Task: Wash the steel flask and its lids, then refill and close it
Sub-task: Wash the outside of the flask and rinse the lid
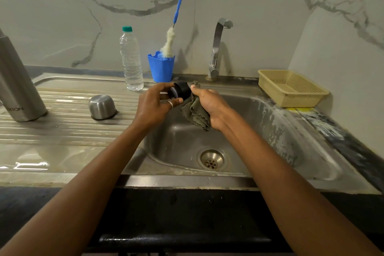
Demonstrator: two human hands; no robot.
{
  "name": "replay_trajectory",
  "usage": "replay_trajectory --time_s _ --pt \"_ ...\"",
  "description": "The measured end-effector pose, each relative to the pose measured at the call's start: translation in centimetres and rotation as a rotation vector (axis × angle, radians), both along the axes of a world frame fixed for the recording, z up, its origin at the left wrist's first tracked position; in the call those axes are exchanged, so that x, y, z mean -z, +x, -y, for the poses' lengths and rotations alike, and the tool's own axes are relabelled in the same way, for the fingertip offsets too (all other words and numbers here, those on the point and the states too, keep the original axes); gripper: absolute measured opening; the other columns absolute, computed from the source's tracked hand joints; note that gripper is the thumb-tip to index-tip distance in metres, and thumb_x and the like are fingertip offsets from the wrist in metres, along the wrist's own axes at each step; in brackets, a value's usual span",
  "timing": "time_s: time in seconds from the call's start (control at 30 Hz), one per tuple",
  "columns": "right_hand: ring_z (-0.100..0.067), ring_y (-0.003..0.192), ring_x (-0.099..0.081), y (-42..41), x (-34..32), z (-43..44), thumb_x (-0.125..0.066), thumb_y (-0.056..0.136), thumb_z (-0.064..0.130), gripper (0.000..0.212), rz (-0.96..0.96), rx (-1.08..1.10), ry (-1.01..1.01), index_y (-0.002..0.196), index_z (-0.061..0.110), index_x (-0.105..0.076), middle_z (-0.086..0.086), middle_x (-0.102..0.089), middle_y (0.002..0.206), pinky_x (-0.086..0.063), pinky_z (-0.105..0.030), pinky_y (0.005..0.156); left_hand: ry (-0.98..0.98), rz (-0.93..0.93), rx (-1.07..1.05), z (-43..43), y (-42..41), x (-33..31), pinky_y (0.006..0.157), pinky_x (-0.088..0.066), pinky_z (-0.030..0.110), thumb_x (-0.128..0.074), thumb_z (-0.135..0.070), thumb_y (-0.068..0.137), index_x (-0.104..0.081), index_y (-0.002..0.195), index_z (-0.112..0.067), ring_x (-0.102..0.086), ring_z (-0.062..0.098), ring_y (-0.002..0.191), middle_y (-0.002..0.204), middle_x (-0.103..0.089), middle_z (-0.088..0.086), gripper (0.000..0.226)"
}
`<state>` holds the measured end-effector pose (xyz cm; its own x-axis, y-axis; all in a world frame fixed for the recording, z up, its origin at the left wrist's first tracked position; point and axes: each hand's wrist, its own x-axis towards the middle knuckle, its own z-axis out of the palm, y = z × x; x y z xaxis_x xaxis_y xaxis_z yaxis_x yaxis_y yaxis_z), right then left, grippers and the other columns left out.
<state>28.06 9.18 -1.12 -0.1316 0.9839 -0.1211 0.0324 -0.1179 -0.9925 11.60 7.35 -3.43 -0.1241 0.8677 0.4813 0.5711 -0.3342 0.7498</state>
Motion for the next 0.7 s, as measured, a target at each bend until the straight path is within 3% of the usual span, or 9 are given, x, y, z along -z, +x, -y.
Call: replay_trajectory --time_s 0.1,0.23,0.33,0.47,0.53,0.6,0.7 --pt "-0.033 0.098 -0.072 -0.34 0.41 -0.19 -0.047 0.103 0.043 0.037 0.065 0.05 0.006 0.11 0.012 -0.065 -0.019 -0.075 0.101 -0.056 -0.052 0.094 -0.046 0.026 0.072 0.29 0.15 -0.06 0.07 -0.046 0.007 -0.082 -0.025 0.082 -0.063 0.128 -0.02 -0.063 0.0 0.094 0.111 -0.064 -0.008 0.05" --pt "-0.031 0.098 -0.072 -0.36 0.42 -0.19 -0.04 0.103 0.053 0.047 -0.017 0.029 -0.04 0.116 0.015 -0.067 -0.019 -0.075 0.103 -0.057 -0.049 0.094 -0.078 0.064 0.125 0.55 0.16 -0.18 0.08 -0.051 0.016 -0.082 -0.028 0.083 -0.067 0.124 -0.022 -0.065 0.003 0.098 0.107 -0.069 -0.007 0.045" --pt "-0.03 0.095 -0.073 -0.21 0.54 -0.22 -0.05 0.094 0.062 0.052 0.051 -0.007 0.038 0.111 0.017 -0.069 -0.015 -0.075 0.1 -0.058 -0.047 0.091 -0.106 0.041 0.051 0.34 0.03 -0.08 0.073 -0.044 0.012 -0.079 -0.034 0.085 -0.068 0.123 -0.023 -0.064 0.001 0.092 0.104 -0.07 -0.007 0.042" --pt "-0.019 0.08 -0.074 0.23 0.62 0.03 -0.068 0.091 0.05 0.041 0.084 -0.099 0.16 0.104 0.011 -0.071 -0.008 -0.076 0.09 -0.061 -0.031 0.07 -0.194 0.235 0.226 0.15 -0.48 0.14 0.08 -0.057 0.025 -0.074 -0.031 0.091 -0.072 0.117 -0.019 -0.071 0.017 0.099 0.104 -0.075 0.005 0.029" --pt "-0.019 0.086 -0.074 0.18 0.65 0.01 -0.073 0.087 0.051 0.046 0.086 -0.117 0.202 0.11 0.011 -0.07 -0.008 -0.076 0.097 -0.061 -0.031 0.072 -0.253 0.322 0.359 0.6 -0.57 -0.1 0.079 -0.055 0.02 -0.066 -0.026 0.097 -0.072 0.117 -0.012 -0.071 0.016 0.1 0.106 -0.075 0.009 0.025" --pt "-0.023 0.093 -0.074 0.1 0.69 -0.11 -0.075 0.083 0.056 0.053 0.095 -0.134 0.216 0.113 0.013 -0.07 -0.009 -0.076 0.101 -0.062 -0.039 0.082 -0.312 0.387 0.474 0.87 -0.53 -0.08 0.083 -0.054 0.02 -0.06 -0.025 0.1 -0.072 0.116 -0.007 -0.07 0.013 0.1 0.106 -0.075 0.008 0.027" --pt "-0.023 0.092 -0.075 0.52 0.61 0.07 -0.071 0.086 0.058 0.05 0.121 -0.168 0.227 0.106 0.012 -0.073 -0.007 -0.077 0.097 -0.061 -0.039 0.084 -0.329 0.401 0.471 1.02 -0.43 -0.1 0.082 -0.055 0.02 -0.061 -0.027 0.1 -0.074 0.114 -0.01 -0.07 0.011 0.098 0.104 -0.076 0.005 0.026"
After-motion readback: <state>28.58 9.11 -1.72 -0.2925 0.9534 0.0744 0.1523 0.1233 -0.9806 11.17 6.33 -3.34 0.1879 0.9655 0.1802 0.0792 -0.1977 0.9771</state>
